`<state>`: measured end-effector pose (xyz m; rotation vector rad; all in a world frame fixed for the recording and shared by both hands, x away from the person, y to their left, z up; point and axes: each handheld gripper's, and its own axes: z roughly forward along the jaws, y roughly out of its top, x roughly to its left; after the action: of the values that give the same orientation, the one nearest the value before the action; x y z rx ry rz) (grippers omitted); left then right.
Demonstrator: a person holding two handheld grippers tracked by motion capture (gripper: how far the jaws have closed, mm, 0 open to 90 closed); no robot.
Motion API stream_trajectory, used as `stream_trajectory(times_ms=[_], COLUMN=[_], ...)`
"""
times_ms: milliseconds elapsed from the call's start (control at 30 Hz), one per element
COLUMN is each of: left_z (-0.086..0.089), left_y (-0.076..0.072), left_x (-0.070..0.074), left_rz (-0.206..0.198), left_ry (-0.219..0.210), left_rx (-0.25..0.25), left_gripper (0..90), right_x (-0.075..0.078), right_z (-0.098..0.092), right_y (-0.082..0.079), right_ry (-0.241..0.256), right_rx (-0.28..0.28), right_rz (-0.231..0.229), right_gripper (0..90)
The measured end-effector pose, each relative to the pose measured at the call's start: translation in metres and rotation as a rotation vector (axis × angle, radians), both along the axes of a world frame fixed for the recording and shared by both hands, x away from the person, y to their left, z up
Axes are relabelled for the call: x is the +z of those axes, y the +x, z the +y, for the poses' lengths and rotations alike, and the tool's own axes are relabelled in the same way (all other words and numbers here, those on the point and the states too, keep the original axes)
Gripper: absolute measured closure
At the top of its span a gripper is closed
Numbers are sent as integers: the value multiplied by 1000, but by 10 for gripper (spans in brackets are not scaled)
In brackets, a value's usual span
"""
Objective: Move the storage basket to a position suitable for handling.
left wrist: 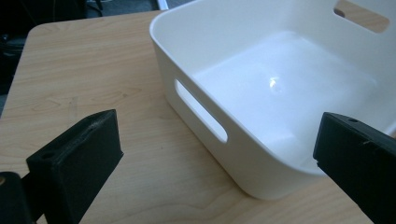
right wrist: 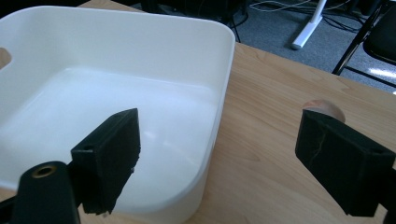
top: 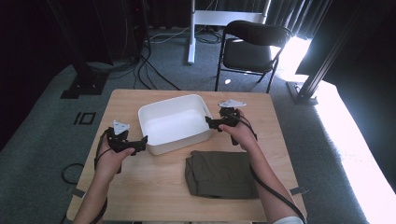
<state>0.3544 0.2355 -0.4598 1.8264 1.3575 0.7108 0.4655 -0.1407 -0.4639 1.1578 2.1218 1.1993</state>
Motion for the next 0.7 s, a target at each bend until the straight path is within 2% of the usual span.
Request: stream_trajectory(times_ms=[67, 100, 133, 233, 267, 300, 333, 367, 467, 533, 567, 600, 633, 667, 700], left_z=[-1, -3, -3, -4, -5, -5, -7, -9, -11, -15, -15, -16, -17, -20, -20], left_y=[2, 3, 3, 5, 6, 7, 10, 11, 14, 17, 17, 18, 19, 18, 18], left_x=[0, 0, -1, -3, -4, -6, -9, -12, -16, -22, -22, -24, -25, -28, -28], left_rz=[-12, -31, -33, -36, -40, -38, -27, -21, -20, -6, -6, -7, -9, -50, -50], left_ry=[9, 2, -7, -19, -30, -36, -37, -15, -22, -1, -1, 1, 2, 11, 11], left_rx=[3, 17, 20, 27, 38, 39, 40, 35, 34, 30, 30, 31, 32, 26, 26], left_gripper=[21, 21, 21, 22, 58, 112, 114, 148, 161, 178, 220, 220, 240, 320, 368], right_x=[-1, -3, -4, -7, -10, -13, -14, -16, -18, -21, -21, -21, -22, -23, -23], right_z=[4, 7, 8, 12, 13, 15, 16, 17, 17, 16, 15, 15, 15, 13, 13], right_y=[4, 5, 6, 8, 8, 9, 9, 9, 9, 10, 10, 10, 10, 11, 11], right_ry=[-5, 0, 3, -7, -10, -34, -49, -55, -62, -76, -79, -79, -76, -71, -71], right_rx=[-8, -13, -23, -39, -38, -36, -36, -37, -44, -54, -61, -61, -64, -71, -71], right_rz=[8, 10, 5, 1, 2, 6, 5, 6, 11, 8, 3, 3, 6, 23, 23], right_gripper=[153, 155, 194, 232, 256, 295, 311, 326, 341, 386, 401, 401, 410, 450, 450])
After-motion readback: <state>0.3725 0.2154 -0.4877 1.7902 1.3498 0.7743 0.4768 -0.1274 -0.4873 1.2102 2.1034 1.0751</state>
